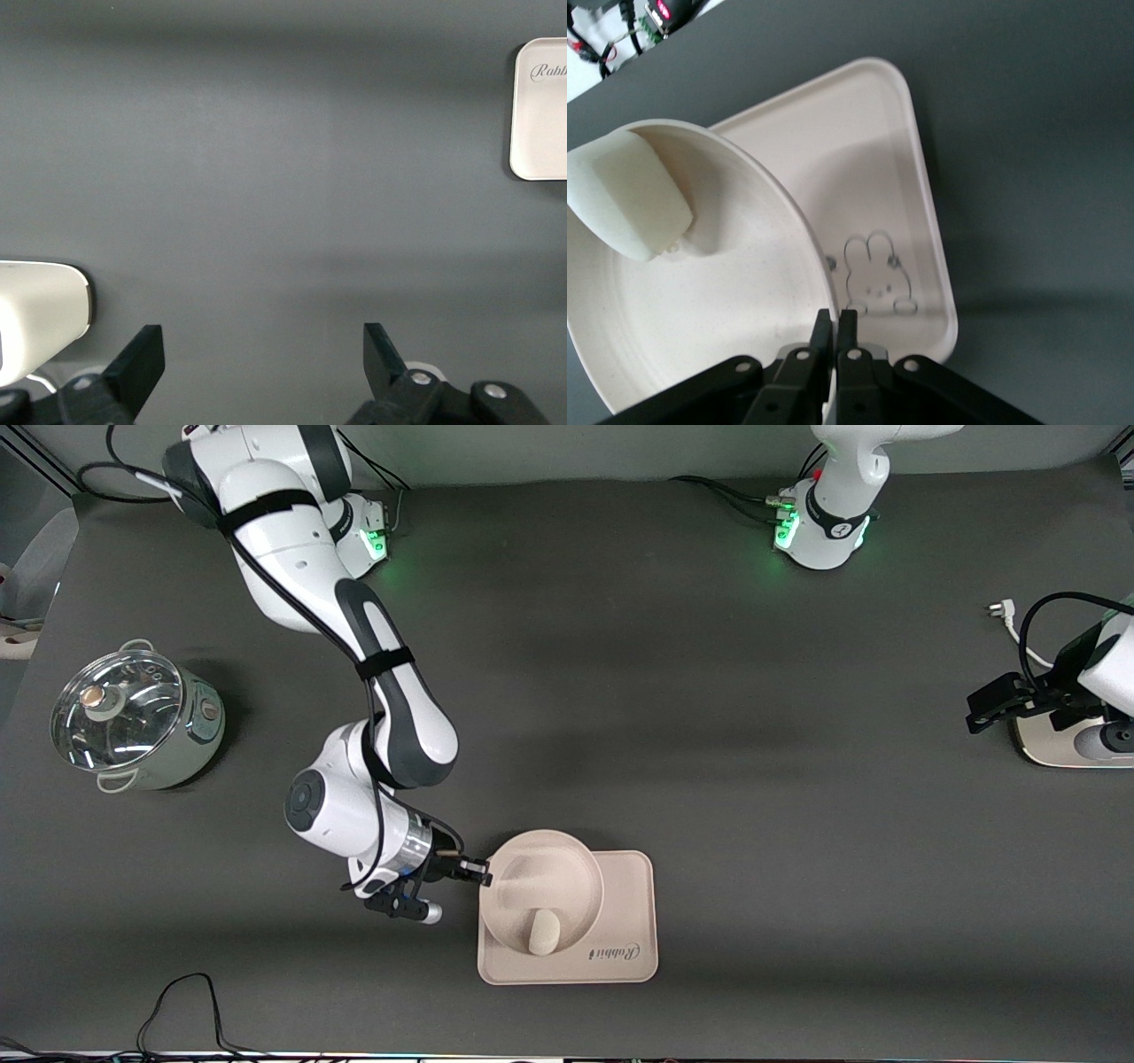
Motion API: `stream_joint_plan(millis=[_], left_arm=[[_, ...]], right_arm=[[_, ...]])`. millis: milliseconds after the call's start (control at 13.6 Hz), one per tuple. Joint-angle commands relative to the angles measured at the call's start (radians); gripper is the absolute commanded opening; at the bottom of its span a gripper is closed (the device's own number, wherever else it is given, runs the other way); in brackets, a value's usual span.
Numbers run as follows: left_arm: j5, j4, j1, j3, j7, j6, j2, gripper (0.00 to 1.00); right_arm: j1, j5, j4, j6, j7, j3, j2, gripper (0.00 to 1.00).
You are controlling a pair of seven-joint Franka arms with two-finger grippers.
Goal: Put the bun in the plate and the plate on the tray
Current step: 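Lower the plate onto the tray and open the right gripper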
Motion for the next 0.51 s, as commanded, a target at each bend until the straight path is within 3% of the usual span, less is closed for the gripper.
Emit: stream_joint_plan(millis=[0,220,440], left_arm=[[-0.015,-0.004,-0.005,0.008,0.008,0.006,-0.011,1.00],[-0.015,-0.003,-0.001,0.008,0.009,0.010,-0.005,1.00],[-0.013,-0.001,-0.004,0.008,0.009,0.016,-0.006,1.00]], right_arm=[[-0.037,-0.052,0.211,-0.037,0.044,0.008,0.138,0.00],[-0.027,-0.055,0.261,-0.034,0.073,0.008,0.203,0.00],[0.010,-0.125,0.258,-0.029,0.223,0.016,0.211,0.00]])
